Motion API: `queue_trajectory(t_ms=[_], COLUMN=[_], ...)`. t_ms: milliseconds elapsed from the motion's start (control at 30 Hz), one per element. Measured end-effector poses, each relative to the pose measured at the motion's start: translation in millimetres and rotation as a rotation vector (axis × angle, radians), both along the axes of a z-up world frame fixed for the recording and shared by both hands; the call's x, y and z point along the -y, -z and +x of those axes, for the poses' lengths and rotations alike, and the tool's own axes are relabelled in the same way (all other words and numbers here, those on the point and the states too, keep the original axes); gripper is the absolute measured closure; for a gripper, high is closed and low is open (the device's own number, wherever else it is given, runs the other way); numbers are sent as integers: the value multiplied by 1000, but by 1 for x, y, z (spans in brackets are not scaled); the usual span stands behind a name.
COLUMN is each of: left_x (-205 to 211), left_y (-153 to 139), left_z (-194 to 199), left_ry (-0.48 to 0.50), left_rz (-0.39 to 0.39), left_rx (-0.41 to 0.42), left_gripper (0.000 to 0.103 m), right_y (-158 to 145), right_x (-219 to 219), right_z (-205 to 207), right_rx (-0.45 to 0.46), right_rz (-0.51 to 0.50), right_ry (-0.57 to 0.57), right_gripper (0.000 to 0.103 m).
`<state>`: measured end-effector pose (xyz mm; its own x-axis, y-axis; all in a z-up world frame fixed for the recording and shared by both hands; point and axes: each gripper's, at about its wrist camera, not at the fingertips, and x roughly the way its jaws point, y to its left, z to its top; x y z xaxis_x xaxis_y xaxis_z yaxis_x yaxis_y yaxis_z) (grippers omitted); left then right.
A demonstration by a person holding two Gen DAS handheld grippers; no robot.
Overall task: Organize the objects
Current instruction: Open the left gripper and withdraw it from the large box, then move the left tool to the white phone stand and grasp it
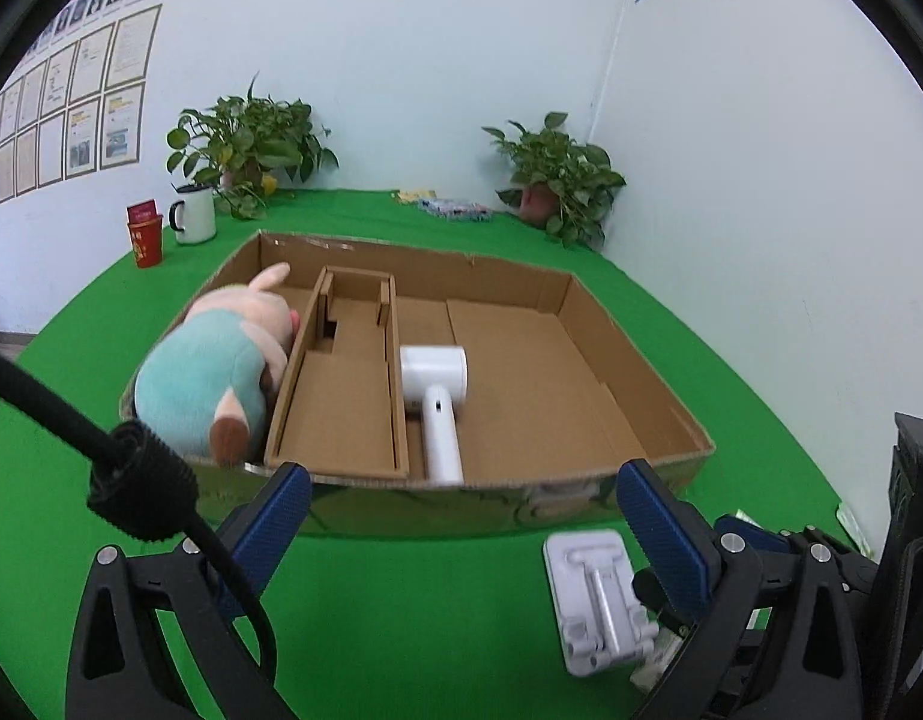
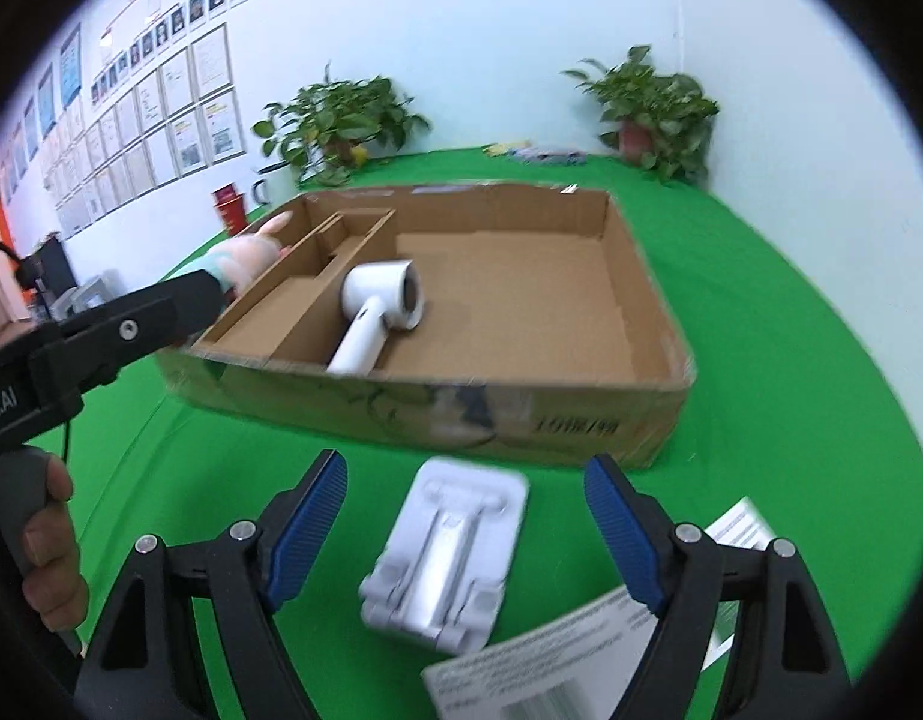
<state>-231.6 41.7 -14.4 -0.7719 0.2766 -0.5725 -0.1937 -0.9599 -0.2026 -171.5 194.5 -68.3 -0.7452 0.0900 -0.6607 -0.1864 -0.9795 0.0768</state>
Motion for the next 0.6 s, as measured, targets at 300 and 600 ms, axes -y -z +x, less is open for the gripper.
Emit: queue_trajectory(t_ms=[300,600], left_x=[4,5], left_y=[46,79], left_z=[16,-7], left_ry=[53,128], left_rz=[18,124], left_rx=[114,234], left_gripper=[4,8], right_y=[42,52], right_x=[30,23], right_z=[20,8], right_rx=[38,91], right_rz=[-67,40], right_ry=[-140,-84], right_gripper=[22,22])
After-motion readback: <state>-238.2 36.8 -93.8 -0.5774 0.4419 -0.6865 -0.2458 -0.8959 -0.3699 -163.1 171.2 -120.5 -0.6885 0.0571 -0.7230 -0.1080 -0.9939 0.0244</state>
